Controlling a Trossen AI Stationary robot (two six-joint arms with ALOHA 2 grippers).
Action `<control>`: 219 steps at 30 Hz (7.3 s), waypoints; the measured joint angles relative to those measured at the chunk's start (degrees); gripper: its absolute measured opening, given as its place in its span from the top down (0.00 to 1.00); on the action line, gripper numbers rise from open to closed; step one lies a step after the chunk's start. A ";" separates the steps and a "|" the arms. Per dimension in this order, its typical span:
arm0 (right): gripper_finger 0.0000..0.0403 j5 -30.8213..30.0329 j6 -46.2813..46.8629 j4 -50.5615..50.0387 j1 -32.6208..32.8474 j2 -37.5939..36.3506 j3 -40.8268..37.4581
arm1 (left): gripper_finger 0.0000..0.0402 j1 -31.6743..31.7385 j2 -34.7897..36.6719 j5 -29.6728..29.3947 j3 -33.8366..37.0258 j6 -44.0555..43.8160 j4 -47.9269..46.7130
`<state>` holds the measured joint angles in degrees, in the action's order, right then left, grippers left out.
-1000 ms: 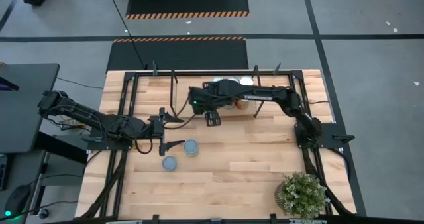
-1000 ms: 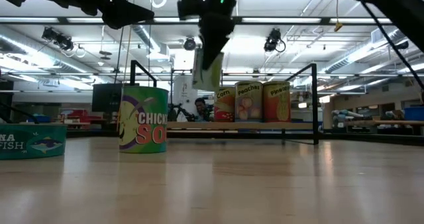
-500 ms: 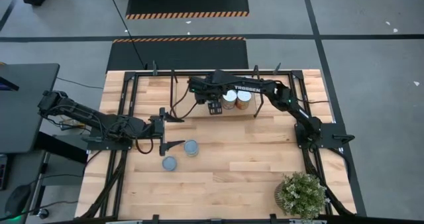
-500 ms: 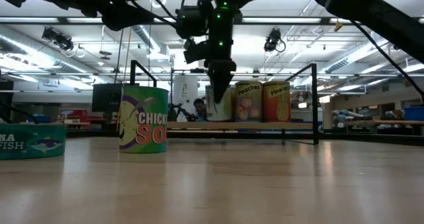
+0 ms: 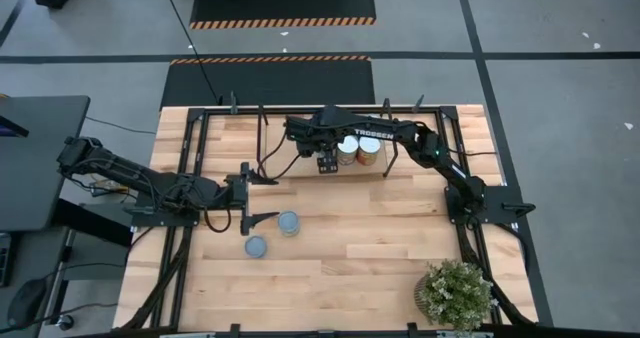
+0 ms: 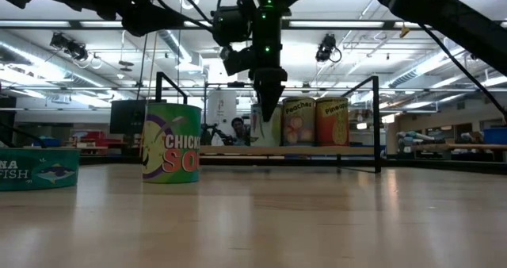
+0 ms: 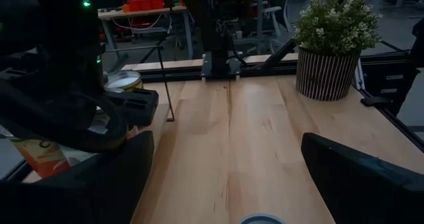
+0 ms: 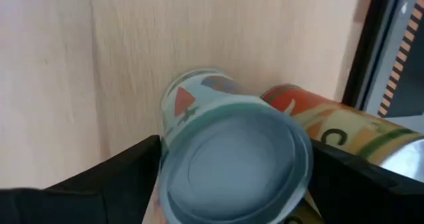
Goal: Pick and place cans onto a shelf
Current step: Put the canned mixed vegetables on the shelf, then put the canned chicken soup on the shelf
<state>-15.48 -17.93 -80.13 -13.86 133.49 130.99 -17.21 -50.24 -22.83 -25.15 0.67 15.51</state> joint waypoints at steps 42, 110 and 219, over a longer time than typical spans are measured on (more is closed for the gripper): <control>0.12 -7.50 -2.20 8.80 -0.10 -0.83 1.43 | 0.03 0.02 0.00 -0.02 0.00 -0.25 -0.42; 0.16 -4.18 21.41 47.45 29.26 -20.41 -46.94 | 0.03 -5.20 -10.33 4.62 0.28 -15.43 -19.42; 0.16 -5.91 4.34 97.25 32.25 -53.11 -92.94 | 0.26 48.67 -55.68 19.72 -54.52 -2.39 -38.60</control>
<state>-21.39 -13.59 17.12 18.39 80.38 38.04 31.46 -105.92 -3.11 -79.67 -1.73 -23.09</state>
